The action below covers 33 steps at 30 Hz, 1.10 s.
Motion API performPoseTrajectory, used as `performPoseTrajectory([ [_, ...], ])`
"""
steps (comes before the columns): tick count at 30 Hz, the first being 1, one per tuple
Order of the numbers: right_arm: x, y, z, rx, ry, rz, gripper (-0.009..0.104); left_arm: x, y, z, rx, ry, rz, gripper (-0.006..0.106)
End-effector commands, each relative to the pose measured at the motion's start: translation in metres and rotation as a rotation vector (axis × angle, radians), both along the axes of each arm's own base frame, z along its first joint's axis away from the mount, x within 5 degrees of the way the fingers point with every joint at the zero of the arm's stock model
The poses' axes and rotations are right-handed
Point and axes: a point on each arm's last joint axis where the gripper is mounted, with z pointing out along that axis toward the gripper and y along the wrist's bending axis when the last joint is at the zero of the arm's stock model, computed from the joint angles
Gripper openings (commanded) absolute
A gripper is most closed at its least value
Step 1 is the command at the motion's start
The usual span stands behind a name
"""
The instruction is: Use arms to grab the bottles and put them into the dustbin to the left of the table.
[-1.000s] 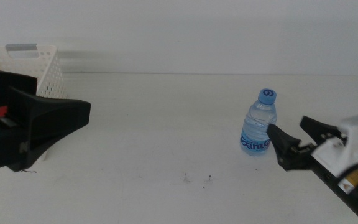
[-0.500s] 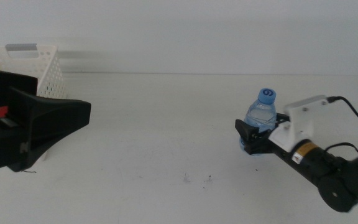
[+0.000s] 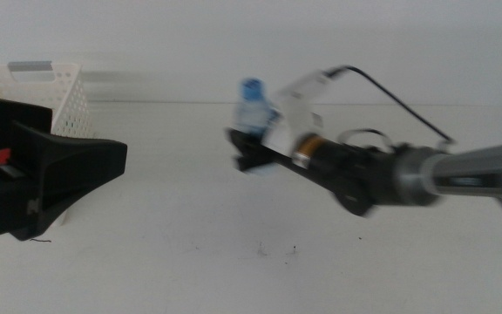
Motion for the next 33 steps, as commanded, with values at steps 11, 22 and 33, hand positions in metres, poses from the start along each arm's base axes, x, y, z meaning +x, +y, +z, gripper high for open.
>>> performPoseTrajectory([
  [11, 0.031, 0.085, -0.031, 0.032, -0.020, 0.087, 0.011, 0.000, 0.000, 0.002, -0.009, -0.014, 0.001, 0.094],
  [22, -0.012, 0.049, -0.010, 0.033, 0.191, 0.026, 0.091, 0.000, 0.000, 0.002, -0.009, -0.014, 0.001, 0.094],
  [33, -0.181, -0.080, 0.107, -0.145, 0.375, -0.099, 0.090, 0.000, 0.000, 0.002, -0.011, -0.012, 0.002, 0.094],
])
